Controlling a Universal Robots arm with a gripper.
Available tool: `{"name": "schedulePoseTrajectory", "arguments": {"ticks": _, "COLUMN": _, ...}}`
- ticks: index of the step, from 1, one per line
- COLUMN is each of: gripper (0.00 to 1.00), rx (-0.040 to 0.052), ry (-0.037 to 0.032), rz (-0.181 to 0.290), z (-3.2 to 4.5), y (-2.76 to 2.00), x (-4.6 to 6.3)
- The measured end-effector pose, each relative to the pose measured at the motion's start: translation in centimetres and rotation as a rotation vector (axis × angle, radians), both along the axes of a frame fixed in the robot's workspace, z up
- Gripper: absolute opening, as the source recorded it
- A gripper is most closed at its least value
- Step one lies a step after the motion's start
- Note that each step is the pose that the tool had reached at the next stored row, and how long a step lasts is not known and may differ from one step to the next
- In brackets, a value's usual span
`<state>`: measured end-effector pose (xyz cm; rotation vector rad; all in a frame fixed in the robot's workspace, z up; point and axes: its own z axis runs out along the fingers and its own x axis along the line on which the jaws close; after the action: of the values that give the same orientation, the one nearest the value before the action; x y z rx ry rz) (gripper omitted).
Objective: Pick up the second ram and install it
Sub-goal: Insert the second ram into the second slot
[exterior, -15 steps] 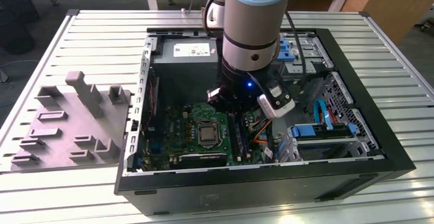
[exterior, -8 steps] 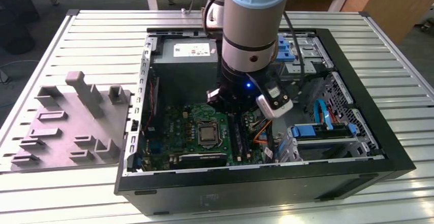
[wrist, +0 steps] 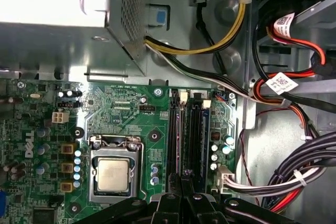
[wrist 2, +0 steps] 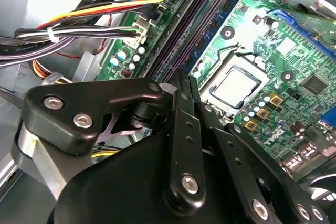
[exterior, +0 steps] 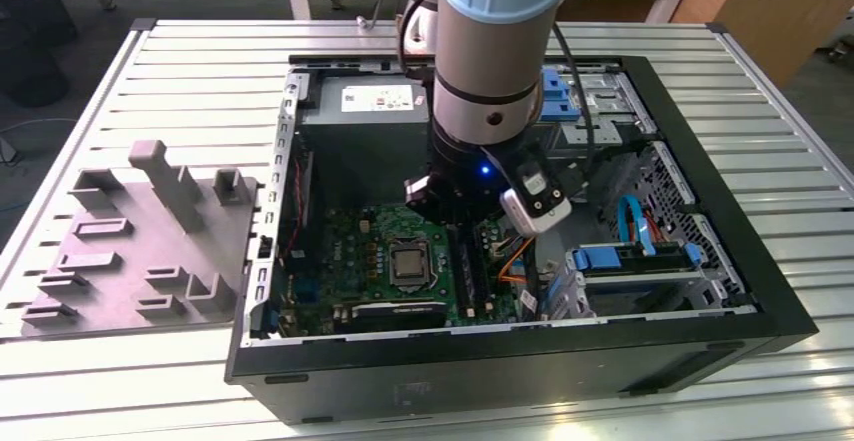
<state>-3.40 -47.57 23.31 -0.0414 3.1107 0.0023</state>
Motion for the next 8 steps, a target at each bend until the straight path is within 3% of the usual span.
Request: {"name": "schedulePoseTrajectory", "arguments": {"ticks": 8, "gripper": 0.11, "rx": 0.0014, "ry": 0.0001, "rz": 0.000, "z": -0.26, "y": 0.00, "x": -0.01}}
